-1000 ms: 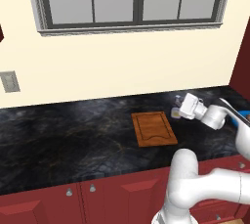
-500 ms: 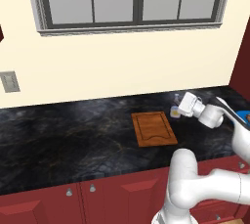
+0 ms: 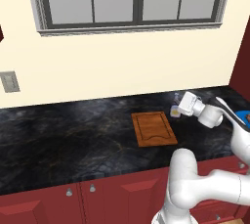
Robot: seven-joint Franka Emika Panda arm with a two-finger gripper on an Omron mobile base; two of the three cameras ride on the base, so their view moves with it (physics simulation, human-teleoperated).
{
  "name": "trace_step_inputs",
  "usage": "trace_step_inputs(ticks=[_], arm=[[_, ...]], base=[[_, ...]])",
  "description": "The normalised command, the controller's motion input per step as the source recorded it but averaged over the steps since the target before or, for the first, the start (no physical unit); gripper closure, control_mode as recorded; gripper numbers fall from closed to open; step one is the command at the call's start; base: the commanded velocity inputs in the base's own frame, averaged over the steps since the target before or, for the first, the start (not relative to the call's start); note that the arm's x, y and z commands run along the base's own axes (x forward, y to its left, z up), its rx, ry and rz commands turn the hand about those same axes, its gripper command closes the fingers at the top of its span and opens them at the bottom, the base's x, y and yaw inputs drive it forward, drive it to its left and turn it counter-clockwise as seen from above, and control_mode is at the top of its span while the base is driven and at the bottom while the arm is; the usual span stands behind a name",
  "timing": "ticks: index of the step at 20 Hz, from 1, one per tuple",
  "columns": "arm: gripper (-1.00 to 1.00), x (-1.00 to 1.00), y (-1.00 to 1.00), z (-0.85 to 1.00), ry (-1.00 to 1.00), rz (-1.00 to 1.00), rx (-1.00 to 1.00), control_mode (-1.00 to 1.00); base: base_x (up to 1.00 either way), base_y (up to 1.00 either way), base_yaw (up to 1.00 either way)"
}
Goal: Pick the chicken drumstick from the plate and place it on the cutting board. Then pick the condiment bottle from the cabinet and place it next to the cutting board.
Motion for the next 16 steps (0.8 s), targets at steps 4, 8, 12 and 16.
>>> trace_step_inputs(ticks=[4, 8, 12, 16], arm=[[-1.0, 0.0, 0.0, -0.11, 0.0, 0.0, 0.0, -1.0], [-1.0, 0.0, 0.0, -0.08, 0.0, 0.0, 0.0, -1.0], [-1.0, 0.0, 0.0, -0.02, 0.0, 0.0, 0.0, -1.0], [-1.0, 0.0, 0.0, 0.0, 0.0, 0.0, 0.0, -1.0]], base=[[0.0, 0.0, 0.0], [0.0, 0.0, 0.0], [0.0, 0.0, 0.0], [0.0, 0.0, 0.0]])
